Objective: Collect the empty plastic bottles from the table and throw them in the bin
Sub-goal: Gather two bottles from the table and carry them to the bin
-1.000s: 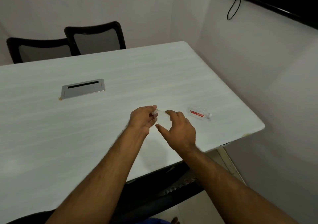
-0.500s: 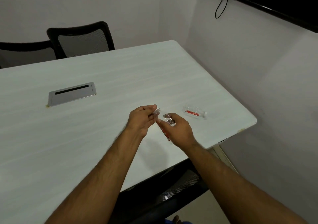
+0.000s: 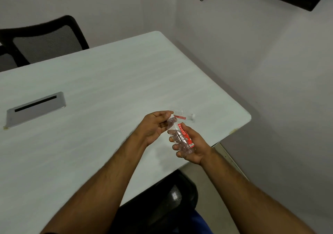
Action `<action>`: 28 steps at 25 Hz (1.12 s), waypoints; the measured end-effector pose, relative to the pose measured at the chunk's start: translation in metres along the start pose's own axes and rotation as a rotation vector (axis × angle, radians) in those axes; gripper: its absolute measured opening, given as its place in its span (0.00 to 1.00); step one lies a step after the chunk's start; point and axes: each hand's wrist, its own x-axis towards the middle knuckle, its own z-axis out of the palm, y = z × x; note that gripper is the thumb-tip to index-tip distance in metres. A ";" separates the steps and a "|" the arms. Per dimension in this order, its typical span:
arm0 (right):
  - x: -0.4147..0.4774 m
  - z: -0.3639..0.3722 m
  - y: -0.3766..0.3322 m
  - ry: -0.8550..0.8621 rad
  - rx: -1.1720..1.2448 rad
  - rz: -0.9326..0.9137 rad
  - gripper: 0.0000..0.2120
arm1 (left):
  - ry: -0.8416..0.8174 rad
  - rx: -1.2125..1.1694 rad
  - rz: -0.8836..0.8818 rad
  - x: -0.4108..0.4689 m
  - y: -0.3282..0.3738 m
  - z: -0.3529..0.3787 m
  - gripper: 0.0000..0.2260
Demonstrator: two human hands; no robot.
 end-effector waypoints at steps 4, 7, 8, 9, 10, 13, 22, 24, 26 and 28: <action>0.009 -0.060 -0.042 0.214 -0.019 0.010 0.22 | 0.136 0.146 0.002 0.068 -0.033 0.046 0.08; 0.031 -0.106 -0.066 0.467 -0.096 0.008 0.23 | 0.389 1.098 0.243 0.133 -0.062 0.054 0.13; 0.037 -0.116 -0.070 0.526 -0.128 0.002 0.22 | 0.353 1.478 0.320 0.149 -0.068 0.049 0.17; 0.044 -0.125 -0.075 0.572 -0.161 0.000 0.20 | 0.274 1.763 0.339 0.165 -0.072 0.044 0.22; 0.051 -0.134 -0.080 0.608 -0.185 0.007 0.19 | 0.187 1.947 0.295 0.181 -0.076 0.040 0.26; 0.066 -0.140 -0.086 0.662 -0.274 -0.011 0.18 | 0.104 2.098 0.128 0.203 -0.077 0.035 0.21; 0.080 -0.009 -0.028 0.433 -0.535 -0.130 0.18 | 0.801 0.418 -0.029 0.039 -0.024 -0.042 0.30; 0.078 0.048 0.000 0.303 -0.586 -0.167 0.17 | 0.832 0.294 0.042 -0.028 -0.006 -0.076 0.27; 0.068 0.115 0.040 0.178 -0.638 -0.173 0.16 | 0.895 0.237 0.134 -0.107 0.009 -0.111 0.26; 0.057 0.183 0.085 0.053 -0.687 -0.151 0.15 | 0.989 0.205 0.219 -0.191 0.026 -0.136 0.24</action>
